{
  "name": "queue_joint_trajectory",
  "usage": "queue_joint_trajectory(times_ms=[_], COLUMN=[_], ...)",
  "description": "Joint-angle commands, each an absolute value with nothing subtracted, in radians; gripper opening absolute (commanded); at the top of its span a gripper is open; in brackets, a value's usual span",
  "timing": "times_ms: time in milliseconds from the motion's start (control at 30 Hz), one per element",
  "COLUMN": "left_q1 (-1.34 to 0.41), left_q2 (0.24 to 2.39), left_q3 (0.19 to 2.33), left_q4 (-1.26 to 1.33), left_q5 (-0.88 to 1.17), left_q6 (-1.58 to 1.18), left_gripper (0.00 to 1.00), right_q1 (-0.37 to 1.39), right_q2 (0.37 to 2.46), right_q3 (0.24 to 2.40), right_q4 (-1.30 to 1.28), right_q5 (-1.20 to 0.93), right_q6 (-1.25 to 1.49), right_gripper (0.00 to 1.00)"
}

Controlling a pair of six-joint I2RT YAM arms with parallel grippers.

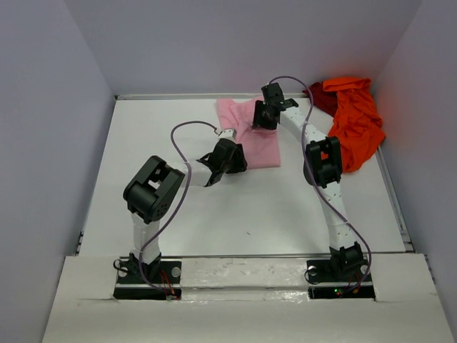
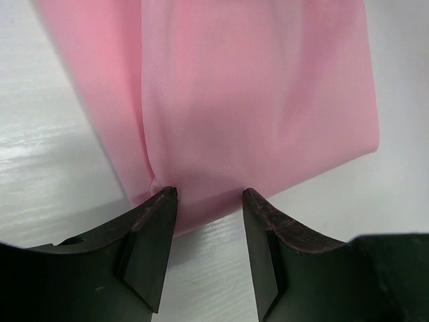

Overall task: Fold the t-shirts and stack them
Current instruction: Fold the rectangle-folded T-shirt at the center of the board, then pick up the 2/3-rectangle-folded T-shirt from the center of the board.

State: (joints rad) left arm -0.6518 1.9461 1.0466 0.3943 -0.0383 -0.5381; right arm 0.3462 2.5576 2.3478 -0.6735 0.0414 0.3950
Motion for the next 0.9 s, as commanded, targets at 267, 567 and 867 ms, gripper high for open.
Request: queue_joint_trajectory(times_ms=[267,567,867], left_q1=[-0.716,-0.735,-0.742], left_q2=[1.912,1.666,1.438], left_q3=[0.891,0.839,0.934], left_q4=[0.183,0.086,-0.144], left_q5=[-0.005,-0.024,-0.084], left_q6=[-0.540,-0.534,-0.522], left_gripper=[0.58,0.57,0.58], right_q1=[0.330,0.330,0.340], right_q2=[2.545,2.355,1.996], right_q3=[2.459,2.286,1.794], right_q4=[-0.540,-0.502,-0.548], right_q5=[-0.133,-0.238,-0.097], right_q6=[0.358,0.331,0.324], right_gripper=[0.57,0.57,0.58])
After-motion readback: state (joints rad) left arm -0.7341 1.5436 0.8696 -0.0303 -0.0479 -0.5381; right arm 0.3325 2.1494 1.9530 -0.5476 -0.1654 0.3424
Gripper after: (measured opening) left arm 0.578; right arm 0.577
